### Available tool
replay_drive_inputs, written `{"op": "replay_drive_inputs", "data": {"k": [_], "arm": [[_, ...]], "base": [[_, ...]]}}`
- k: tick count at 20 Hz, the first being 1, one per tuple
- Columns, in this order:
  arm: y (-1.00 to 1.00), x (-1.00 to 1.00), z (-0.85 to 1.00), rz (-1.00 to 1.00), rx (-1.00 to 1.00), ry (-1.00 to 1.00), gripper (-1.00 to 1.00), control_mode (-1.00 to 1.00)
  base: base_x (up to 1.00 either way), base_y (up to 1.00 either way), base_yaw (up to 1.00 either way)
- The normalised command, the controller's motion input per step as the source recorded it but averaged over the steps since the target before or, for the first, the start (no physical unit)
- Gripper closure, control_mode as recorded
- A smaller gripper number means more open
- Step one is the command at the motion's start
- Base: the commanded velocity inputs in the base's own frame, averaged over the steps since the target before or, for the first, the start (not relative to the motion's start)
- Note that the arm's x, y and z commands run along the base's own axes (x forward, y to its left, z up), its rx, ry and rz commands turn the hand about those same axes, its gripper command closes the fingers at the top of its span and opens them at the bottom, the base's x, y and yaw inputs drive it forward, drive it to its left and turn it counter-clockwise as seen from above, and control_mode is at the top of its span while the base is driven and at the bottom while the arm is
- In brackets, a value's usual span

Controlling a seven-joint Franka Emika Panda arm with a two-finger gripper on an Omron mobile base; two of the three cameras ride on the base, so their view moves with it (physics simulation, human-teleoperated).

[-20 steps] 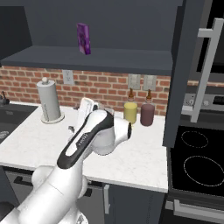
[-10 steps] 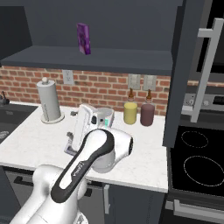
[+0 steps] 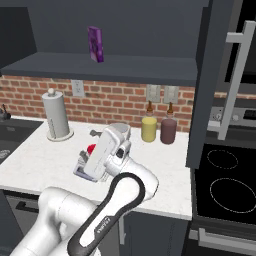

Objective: Pick the jam and place it on the digital scale for weighing, and close the cabinet.

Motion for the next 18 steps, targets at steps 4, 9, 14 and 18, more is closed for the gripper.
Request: {"op": "replay_drive_inputs", "data": {"k": [4, 9, 14, 18], "arm": [[-0.4, -0.12, 0.18, 0.0, 0.16, -0.38, -1.0, -1.0], [-0.4, -0.08, 0.36, -0.02, 0.03, -0.38, -1.0, -1.0], [-0.48, -0.04, 0.39, -0.07, 0.03, -0.3, -1.0, -1.0], [-0.56, 0.0, 0.21, -0.08, 0.1, -0.04, -1.0, -1.0]], "base": [[0.0, 0.0, 0.0], [0.0, 0.0, 0.0], [0.0, 0.0, 0.0], [0.0, 0.0, 0.0]]}}
